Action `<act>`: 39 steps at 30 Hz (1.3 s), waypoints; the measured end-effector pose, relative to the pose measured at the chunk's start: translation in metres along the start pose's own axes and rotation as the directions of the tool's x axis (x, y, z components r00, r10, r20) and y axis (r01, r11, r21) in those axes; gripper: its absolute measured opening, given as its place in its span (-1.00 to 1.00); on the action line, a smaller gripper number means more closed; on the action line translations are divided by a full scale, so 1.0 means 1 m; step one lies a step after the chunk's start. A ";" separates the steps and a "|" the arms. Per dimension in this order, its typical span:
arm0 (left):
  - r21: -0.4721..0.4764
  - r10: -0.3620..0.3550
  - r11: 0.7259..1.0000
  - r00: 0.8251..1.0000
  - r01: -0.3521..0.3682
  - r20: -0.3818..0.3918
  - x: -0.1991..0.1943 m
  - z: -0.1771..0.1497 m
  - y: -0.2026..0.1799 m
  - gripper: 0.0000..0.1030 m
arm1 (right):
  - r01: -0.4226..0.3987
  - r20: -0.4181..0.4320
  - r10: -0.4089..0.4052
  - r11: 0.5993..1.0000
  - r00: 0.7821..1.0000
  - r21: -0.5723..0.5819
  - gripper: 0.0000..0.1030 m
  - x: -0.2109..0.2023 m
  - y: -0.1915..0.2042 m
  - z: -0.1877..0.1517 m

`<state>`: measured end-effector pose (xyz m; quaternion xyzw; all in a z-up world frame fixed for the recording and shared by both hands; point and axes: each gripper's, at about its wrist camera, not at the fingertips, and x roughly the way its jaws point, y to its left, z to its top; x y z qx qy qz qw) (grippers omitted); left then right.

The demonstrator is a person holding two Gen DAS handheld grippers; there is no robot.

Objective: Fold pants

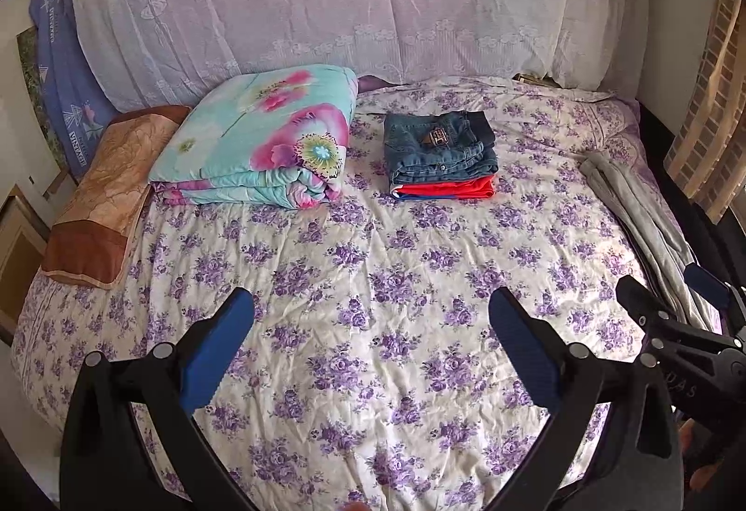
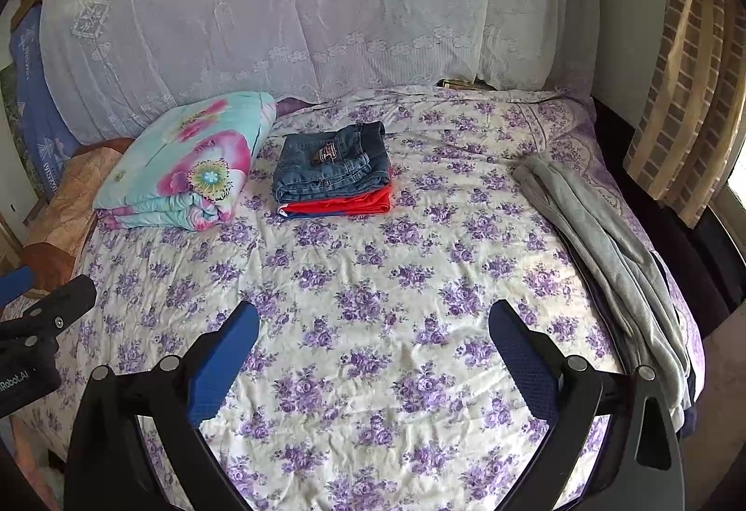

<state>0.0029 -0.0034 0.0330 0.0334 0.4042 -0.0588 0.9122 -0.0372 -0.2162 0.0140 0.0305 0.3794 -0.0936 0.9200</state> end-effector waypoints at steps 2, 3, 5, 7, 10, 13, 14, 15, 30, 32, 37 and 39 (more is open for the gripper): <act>0.002 0.002 1.000 1.000 -0.002 -0.002 0.000 0.000 0.000 0.91 | -0.001 -0.001 0.001 1.000 1.000 0.001 0.93 0.000 0.000 0.000; 0.000 0.002 1.000 1.000 -0.002 -0.002 0.000 -0.001 -0.001 0.91 | -0.003 -0.001 0.003 1.000 1.000 0.002 0.93 0.000 -0.001 0.000; -0.001 0.001 1.000 1.000 -0.001 -0.002 0.000 -0.001 -0.002 0.91 | 0.000 -0.001 0.000 1.000 1.000 0.000 0.93 0.000 0.000 0.000; -0.001 0.002 1.000 1.000 -0.002 -0.003 0.000 -0.001 -0.002 0.91 | -0.001 -0.001 0.001 1.000 1.000 0.000 0.93 0.000 0.000 0.000; -0.001 0.001 1.000 1.000 -0.001 -0.003 0.000 -0.001 -0.002 0.91 | 0.002 -0.001 -0.002 1.000 1.000 0.001 0.93 -0.001 0.001 0.000; -0.001 0.002 1.000 1.000 -0.002 -0.002 0.000 -0.001 -0.002 0.91 | 0.002 -0.002 -0.002 1.000 1.000 0.003 0.93 -0.001 0.001 0.000; -0.001 0.002 1.000 1.000 -0.002 -0.003 0.000 -0.001 -0.002 0.91 | 0.002 -0.001 -0.002 1.000 1.000 0.004 0.93 0.000 0.001 -0.001; -0.001 0.001 1.000 1.000 -0.001 -0.003 0.000 -0.001 -0.002 0.91 | 0.002 -0.001 -0.002 1.000 1.000 0.004 0.93 -0.001 0.001 0.000; 0.001 0.002 1.000 1.000 -0.002 -0.007 0.001 0.000 -0.003 0.91 | -0.003 -0.005 0.003 1.000 1.000 0.004 0.93 0.002 -0.001 -0.002; 0.000 0.000 1.000 1.000 0.000 -0.009 0.000 0.000 -0.003 0.91 | -0.003 -0.005 0.003 1.000 1.000 0.004 0.93 0.002 -0.001 -0.002; -0.006 -0.003 1.000 1.000 0.003 -0.024 0.004 -0.007 -0.005 0.91 | -0.003 -0.008 0.003 1.000 1.000 0.005 0.93 0.003 -0.001 -0.005; -0.008 -0.005 1.000 1.000 0.004 -0.028 0.006 -0.008 -0.003 0.91 | -0.004 -0.008 0.004 1.000 1.000 0.006 0.93 0.003 -0.001 -0.004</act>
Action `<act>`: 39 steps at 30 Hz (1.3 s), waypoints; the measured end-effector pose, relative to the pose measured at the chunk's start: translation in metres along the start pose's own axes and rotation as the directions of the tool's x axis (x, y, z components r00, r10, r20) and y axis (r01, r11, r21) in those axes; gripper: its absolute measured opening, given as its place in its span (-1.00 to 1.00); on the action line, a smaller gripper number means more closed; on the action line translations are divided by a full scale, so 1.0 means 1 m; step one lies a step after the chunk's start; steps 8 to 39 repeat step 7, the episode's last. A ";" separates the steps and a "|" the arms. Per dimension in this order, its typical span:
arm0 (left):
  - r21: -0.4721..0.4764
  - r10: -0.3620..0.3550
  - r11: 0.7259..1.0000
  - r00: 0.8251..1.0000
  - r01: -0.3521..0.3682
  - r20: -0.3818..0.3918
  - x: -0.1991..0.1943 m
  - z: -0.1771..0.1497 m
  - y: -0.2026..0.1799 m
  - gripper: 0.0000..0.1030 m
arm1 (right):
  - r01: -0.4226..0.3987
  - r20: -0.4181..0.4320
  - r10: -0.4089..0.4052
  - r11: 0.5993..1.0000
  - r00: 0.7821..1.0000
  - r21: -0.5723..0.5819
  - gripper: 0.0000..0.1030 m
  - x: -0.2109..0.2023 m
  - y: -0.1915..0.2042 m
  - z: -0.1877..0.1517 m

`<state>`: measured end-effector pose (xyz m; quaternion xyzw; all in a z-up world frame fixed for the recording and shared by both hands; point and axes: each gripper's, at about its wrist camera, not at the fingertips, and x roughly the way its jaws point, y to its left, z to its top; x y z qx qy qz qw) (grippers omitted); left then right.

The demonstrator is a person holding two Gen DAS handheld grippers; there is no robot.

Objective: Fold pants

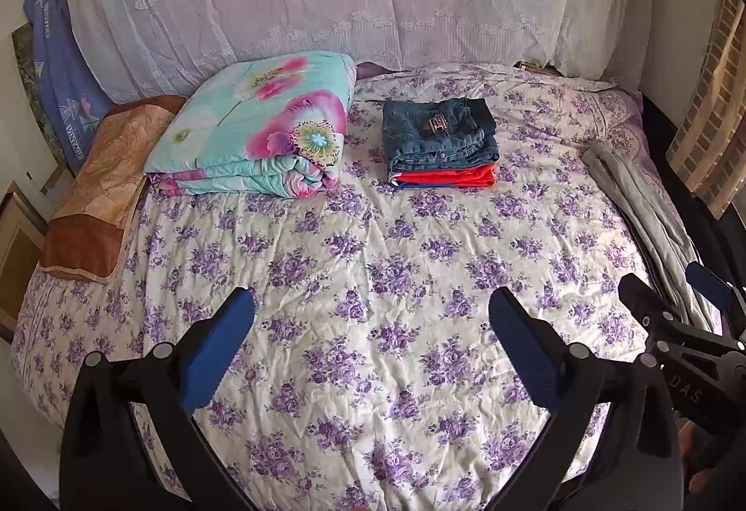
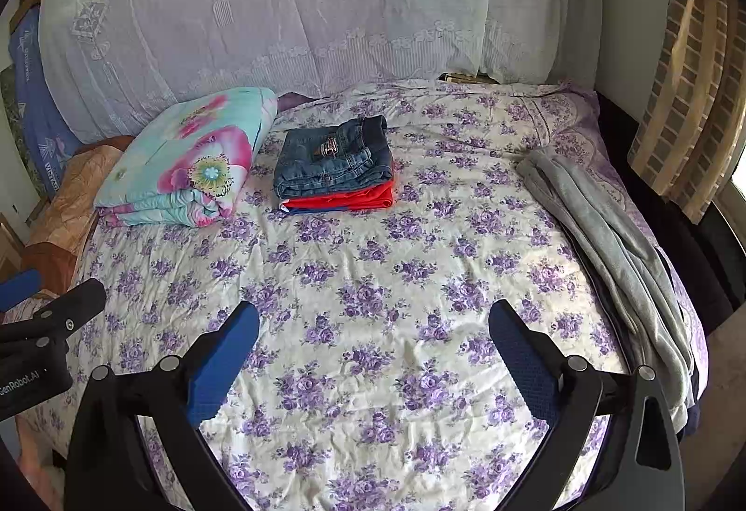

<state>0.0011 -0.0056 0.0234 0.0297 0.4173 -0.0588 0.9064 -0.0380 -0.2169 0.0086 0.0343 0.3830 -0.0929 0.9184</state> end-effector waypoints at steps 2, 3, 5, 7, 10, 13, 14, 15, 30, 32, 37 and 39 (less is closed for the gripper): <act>0.000 -0.001 1.000 1.000 0.001 -0.002 0.002 0.002 0.003 0.91 | -0.002 -0.001 0.002 1.000 1.000 0.000 0.93 0.001 0.000 -0.001; 0.000 -0.001 1.000 1.000 0.001 -0.003 0.003 0.003 0.004 0.91 | -0.002 -0.001 0.002 1.000 1.000 -0.001 0.93 0.000 0.000 -0.002; 0.002 -0.003 1.000 1.000 0.003 -0.006 0.004 0.007 0.007 0.91 | -0.005 -0.003 0.005 1.000 1.000 -0.003 0.93 0.002 0.002 -0.003; 0.002 -0.004 1.000 1.000 0.004 -0.007 0.004 0.006 0.007 0.91 | -0.008 -0.004 0.008 1.000 1.000 -0.007 0.93 0.004 0.003 -0.004; 0.002 -0.004 1.000 1.000 0.004 -0.007 0.004 0.006 0.007 0.91 | -0.008 -0.004 0.008 1.000 1.000 -0.007 0.93 0.004 0.003 -0.004; 0.002 -0.004 1.000 1.000 0.004 -0.007 0.004 0.006 0.007 0.91 | -0.008 -0.004 0.008 1.000 1.000 -0.007 0.93 0.004 0.003 -0.004; 0.002 -0.004 1.000 1.000 0.004 -0.007 0.004 0.006 0.007 0.91 | -0.008 -0.004 0.008 1.000 1.000 -0.007 0.93 0.004 0.003 -0.004; 0.002 -0.004 1.000 1.000 0.004 -0.007 0.004 0.006 0.007 0.91 | -0.008 -0.004 0.008 1.000 1.000 -0.007 0.93 0.004 0.003 -0.004; 0.002 -0.004 1.000 1.000 0.004 -0.007 0.004 0.006 0.007 0.91 | -0.008 -0.004 0.008 1.000 1.000 -0.007 0.93 0.004 0.003 -0.004; 0.002 -0.004 1.000 1.000 0.004 -0.007 0.004 0.006 0.007 0.91 | -0.008 -0.004 0.008 1.000 1.000 -0.007 0.93 0.004 0.003 -0.004; 0.002 -0.004 1.000 1.000 0.004 -0.007 0.004 0.006 0.007 0.91 | -0.008 -0.004 0.008 1.000 1.000 -0.007 0.93 0.004 0.003 -0.004; 0.002 -0.004 1.000 1.000 0.004 -0.007 0.004 0.006 0.007 0.91 | -0.008 -0.004 0.008 1.000 1.000 -0.007 0.93 0.004 0.003 -0.004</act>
